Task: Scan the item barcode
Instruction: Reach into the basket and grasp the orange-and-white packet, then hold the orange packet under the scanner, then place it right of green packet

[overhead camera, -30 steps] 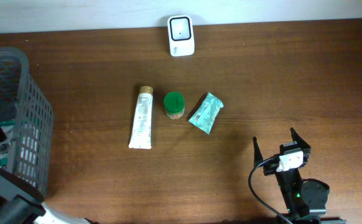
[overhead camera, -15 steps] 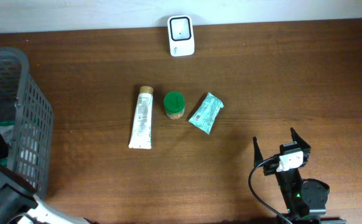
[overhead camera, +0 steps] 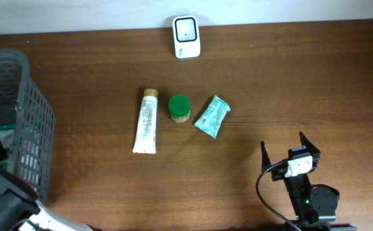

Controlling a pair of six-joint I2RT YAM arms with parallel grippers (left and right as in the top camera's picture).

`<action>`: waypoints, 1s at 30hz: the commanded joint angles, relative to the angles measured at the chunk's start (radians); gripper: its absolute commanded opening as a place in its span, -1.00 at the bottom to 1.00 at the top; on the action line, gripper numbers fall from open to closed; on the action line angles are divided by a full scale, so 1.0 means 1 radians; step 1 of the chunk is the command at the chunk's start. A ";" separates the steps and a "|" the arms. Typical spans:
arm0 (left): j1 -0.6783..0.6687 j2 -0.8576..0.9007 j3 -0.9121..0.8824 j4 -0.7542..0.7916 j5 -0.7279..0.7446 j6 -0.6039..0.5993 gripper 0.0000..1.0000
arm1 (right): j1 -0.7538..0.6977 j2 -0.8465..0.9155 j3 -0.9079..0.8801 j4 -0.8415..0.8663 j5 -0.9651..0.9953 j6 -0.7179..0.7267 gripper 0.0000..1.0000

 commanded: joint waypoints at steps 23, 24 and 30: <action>-0.829 -0.565 0.117 -0.204 0.423 -0.353 -1.00 | 0.007 -0.006 -0.006 -0.005 0.002 0.007 0.97; -0.857 -0.555 0.106 -0.199 0.424 -0.354 -1.00 | 0.007 -0.006 -0.006 -0.005 0.002 0.007 0.97; -1.031 -0.445 0.093 -0.108 0.424 -0.450 -1.00 | 0.007 -0.006 -0.006 -0.005 0.002 0.007 0.97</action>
